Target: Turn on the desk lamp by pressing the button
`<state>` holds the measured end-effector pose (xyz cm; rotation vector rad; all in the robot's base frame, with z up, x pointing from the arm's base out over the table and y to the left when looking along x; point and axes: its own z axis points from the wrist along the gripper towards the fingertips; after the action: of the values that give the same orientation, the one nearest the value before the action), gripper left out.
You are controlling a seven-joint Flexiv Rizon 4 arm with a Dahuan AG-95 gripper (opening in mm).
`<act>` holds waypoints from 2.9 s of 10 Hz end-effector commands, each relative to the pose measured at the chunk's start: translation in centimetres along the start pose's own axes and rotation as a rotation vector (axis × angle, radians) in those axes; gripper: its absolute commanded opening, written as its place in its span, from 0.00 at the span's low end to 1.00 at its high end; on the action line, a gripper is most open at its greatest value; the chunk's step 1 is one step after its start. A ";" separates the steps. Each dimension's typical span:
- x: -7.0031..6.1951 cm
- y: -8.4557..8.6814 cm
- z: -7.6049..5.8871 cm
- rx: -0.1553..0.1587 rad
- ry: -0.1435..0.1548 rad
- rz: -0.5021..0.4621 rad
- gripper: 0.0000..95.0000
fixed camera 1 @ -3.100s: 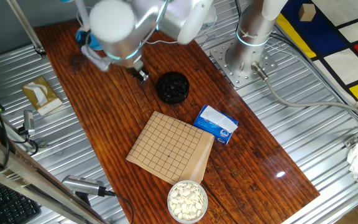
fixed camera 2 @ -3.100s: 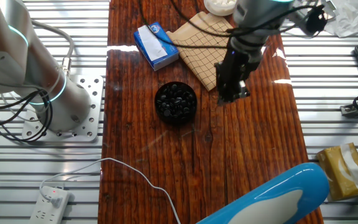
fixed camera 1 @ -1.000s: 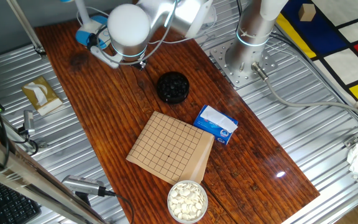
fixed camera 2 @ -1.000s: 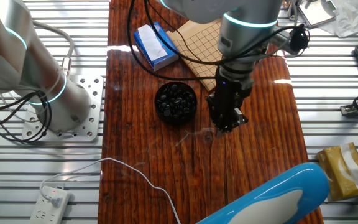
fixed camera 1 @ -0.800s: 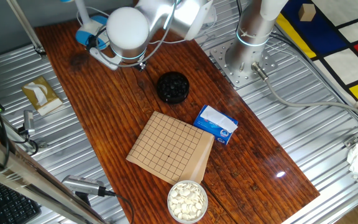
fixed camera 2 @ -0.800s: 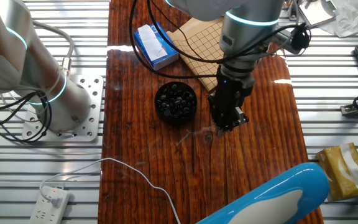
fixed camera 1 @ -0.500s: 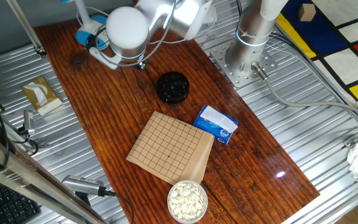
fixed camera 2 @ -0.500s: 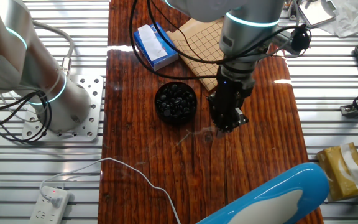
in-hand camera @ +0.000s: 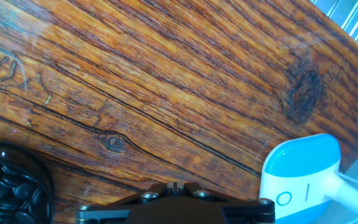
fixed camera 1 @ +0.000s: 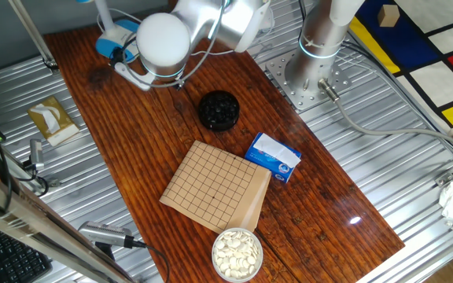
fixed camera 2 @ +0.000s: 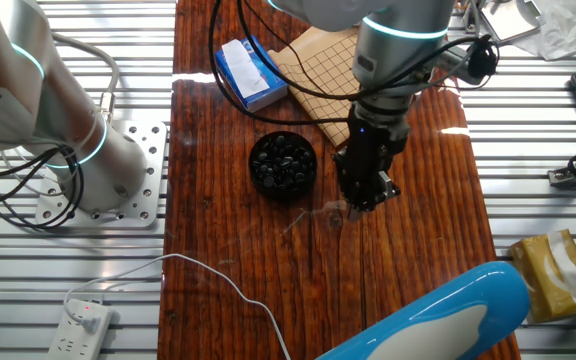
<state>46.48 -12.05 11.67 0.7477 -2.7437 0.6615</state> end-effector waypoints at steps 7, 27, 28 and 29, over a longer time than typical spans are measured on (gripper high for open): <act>0.0 0.0 0.0 0.095 0.059 0.021 0.00; 0.0 0.0 0.0 0.027 0.157 0.028 0.00; 0.0 0.0 0.0 0.027 0.157 0.028 0.00; 0.0 0.0 0.0 0.027 0.157 0.029 0.00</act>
<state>46.43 -12.09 11.67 0.6357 -2.6124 0.7322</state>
